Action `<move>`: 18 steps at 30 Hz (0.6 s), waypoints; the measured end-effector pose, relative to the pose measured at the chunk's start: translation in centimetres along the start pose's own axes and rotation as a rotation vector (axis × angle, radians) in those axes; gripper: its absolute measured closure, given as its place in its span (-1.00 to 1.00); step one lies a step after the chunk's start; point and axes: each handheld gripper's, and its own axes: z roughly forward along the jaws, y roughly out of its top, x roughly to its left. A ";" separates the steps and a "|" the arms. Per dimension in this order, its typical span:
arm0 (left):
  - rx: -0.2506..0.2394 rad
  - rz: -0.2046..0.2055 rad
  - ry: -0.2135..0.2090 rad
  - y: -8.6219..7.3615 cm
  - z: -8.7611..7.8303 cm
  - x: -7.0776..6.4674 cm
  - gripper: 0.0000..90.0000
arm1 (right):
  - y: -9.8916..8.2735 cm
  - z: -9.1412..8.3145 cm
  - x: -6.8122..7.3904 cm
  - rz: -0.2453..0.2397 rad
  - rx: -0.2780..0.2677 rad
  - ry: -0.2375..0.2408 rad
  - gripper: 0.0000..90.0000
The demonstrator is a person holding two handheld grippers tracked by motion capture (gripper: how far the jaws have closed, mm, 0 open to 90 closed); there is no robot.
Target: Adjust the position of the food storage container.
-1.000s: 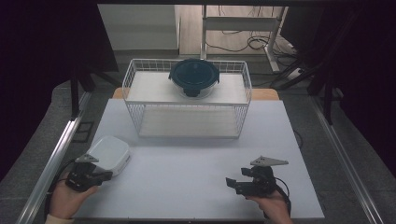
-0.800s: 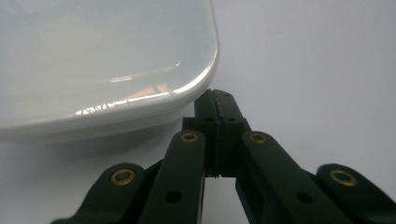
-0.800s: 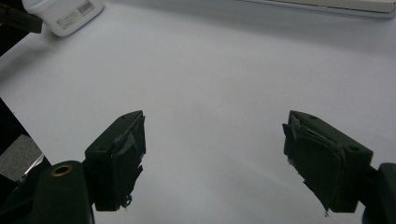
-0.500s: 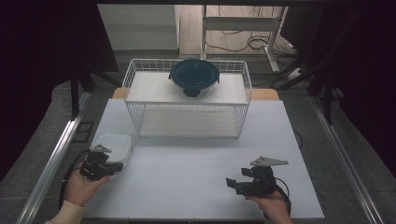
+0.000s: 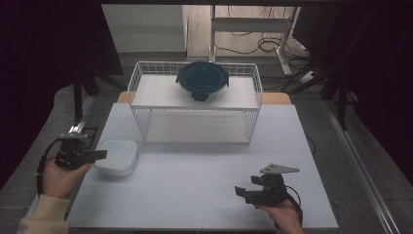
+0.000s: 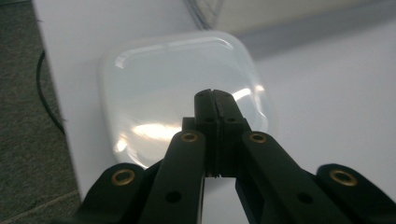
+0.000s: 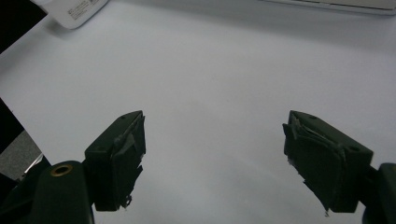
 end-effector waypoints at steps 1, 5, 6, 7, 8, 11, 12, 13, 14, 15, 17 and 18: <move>0.000 -0.012 0.006 0.3 0.2 0.6 1.00 | 0.0 0.0 0.0 0.000 0.001 0.001 -0.54; 0.037 -0.054 0.046 1.3 1.3 3.2 1.00 | 0.0 0.0 -0.1 0.000 0.000 0.000 -0.54; 0.047 -0.060 0.054 1.5 1.5 3.6 1.00 | 0.0 -0.1 -0.1 0.002 0.000 -0.001 -0.54; 0.065 -0.071 0.063 1.6 1.9 4.3 1.00 | 0.0 -0.1 -0.2 0.002 0.001 -0.002 -0.54; 0.076 -0.078 0.065 1.7 2.2 4.7 1.00 | 0.0 -0.1 -0.2 0.005 0.000 -0.001 -0.54; 0.123 -0.094 0.077 1.7 3.3 5.8 1.00 | 0.0 -0.1 -0.3 0.006 0.001 -0.002 -0.54; 0.132 -0.097 0.077 1.6 3.6 5.9 1.00 | 0.0 -0.1 -0.3 0.006 0.001 -0.002 -0.54; 0.136 -0.095 0.075 1.6 3.8 5.9 1.00 | 0.0 -0.1 -0.3 0.007 -0.001 -0.002 -0.54; 0.140 -0.096 0.071 1.5 4.0 5.9 1.00 | 0.0 -0.1 -0.3 0.007 -0.001 -0.002 -0.54; 0.143 -0.093 0.077 1.4 4.1 5.9 1.00 | 0.0 0.0 -0.3 0.007 -0.001 -0.003 -0.54; 0.150 -0.102 0.073 1.1 4.4 6.1 1.00 | -0.1 0.0 -0.3 0.007 0.000 -0.005 -0.54; 0.154 -0.104 0.073 1.0 4.5 6.2 1.00 | -0.1 0.0 -0.3 0.007 -0.001 -0.006 -0.54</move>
